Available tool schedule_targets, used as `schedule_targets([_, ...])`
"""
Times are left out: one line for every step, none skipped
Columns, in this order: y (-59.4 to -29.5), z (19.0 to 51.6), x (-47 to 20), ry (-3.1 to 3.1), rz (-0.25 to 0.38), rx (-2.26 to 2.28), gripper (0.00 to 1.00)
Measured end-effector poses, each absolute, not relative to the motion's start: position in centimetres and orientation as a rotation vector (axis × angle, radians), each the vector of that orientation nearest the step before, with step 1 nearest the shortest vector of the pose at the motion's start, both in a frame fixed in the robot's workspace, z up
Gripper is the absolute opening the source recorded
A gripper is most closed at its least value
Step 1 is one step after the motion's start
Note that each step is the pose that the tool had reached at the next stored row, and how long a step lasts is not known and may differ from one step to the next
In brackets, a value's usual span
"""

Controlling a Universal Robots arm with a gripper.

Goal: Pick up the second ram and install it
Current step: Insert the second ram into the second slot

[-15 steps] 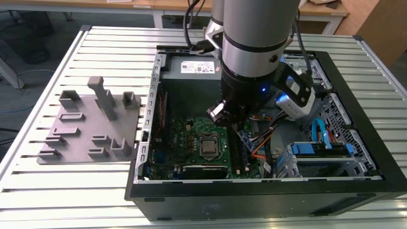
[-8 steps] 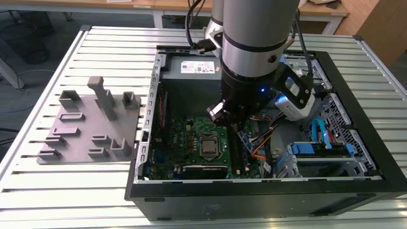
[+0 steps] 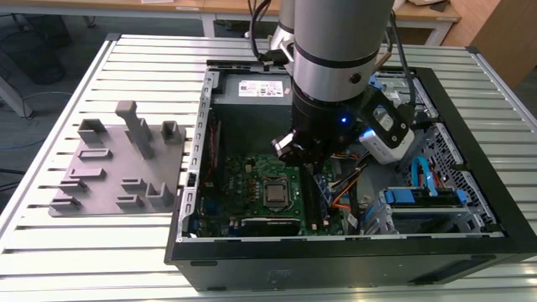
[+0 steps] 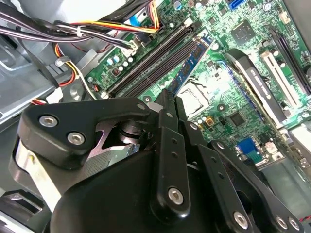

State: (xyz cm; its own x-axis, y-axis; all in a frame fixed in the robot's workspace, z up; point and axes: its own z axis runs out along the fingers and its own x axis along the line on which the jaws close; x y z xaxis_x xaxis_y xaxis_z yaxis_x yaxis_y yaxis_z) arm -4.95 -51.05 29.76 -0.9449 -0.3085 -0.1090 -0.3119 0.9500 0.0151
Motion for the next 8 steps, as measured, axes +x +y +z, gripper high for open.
schedule_targets([-51.05,29.76,-4.95,2.998,0.049,-0.478,0.13])
schedule_targets([-51.04,29.75,-4.94,2.999,0.049,-0.478,0.13])
schedule_targets([-51.04,29.75,-4.92,3.003,0.050,-0.478,0.13])
schedule_targets([-51.04,29.74,-4.90,3.012,0.053,-0.479,0.13])
schedule_targets([-51.04,29.75,-4.87,3.027,0.057,-0.481,0.13])
schedule_targets([-51.04,29.75,-4.84,3.045,0.061,-0.483,0.13])
schedule_targets([-51.04,29.75,-4.81,3.062,0.065,-0.485,0.13])
schedule_targets([-51.04,29.74,-4.79,3.082,0.071,-0.487,0.13])
